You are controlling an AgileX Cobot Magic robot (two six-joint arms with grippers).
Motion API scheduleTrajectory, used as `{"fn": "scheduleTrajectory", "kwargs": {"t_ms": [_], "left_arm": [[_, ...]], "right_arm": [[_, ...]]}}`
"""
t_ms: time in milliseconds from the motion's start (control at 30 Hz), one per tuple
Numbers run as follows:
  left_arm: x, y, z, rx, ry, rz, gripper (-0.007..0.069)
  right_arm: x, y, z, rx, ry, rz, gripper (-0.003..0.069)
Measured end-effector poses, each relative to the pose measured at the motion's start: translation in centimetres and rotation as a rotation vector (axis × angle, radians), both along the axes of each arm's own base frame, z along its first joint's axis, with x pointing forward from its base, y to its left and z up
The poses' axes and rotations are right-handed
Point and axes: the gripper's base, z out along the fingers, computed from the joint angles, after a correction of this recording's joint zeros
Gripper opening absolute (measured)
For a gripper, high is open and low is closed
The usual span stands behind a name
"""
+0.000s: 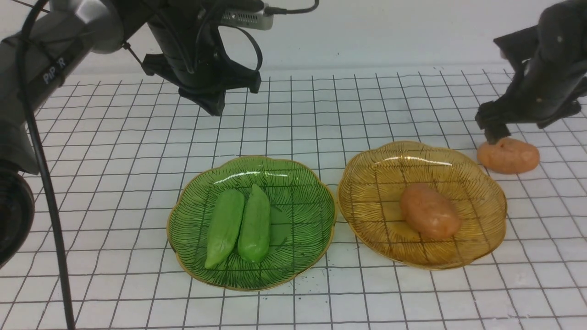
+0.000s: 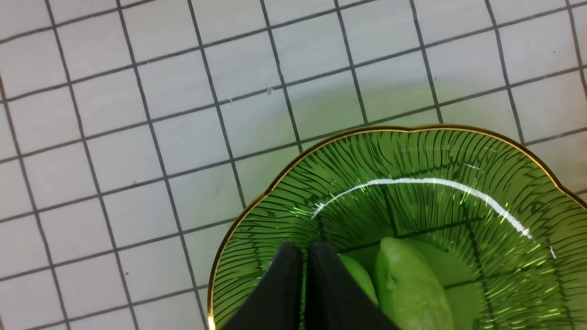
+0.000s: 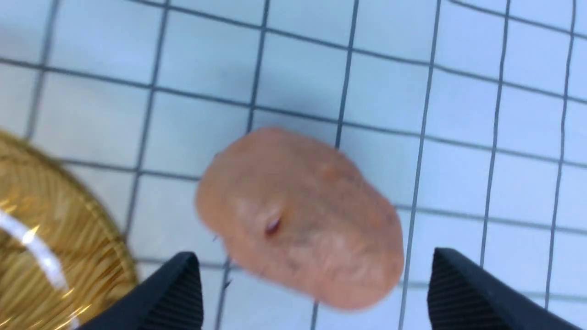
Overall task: Put different types of vegetables on the plate.
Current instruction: 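Put the potato onto the plate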
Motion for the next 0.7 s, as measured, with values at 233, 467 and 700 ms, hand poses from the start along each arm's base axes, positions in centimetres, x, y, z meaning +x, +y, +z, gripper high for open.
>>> {"fn": "scheduleTrajectory", "kwargs": {"t_ms": [233, 467, 700], "left_arm": [[0.0, 0.0, -0.1, 0.018, 0.0, -0.039, -0.0008], [0.0, 0.0, -0.1, 0.027, -0.001, -0.059, -0.0008], [0.0, 0.0, -0.1, 0.03, -0.002, -0.066, -0.0008]], "right_arm": [[1.0, 0.0, -3.4, -0.106, 0.078, 0.209, 0.0568], [2.2, -0.3, -5.0, -0.203, 0.038, 0.301, 0.0568], [2.7, -0.6, -5.7, -0.273, 0.026, 0.345, 0.0568]]}}
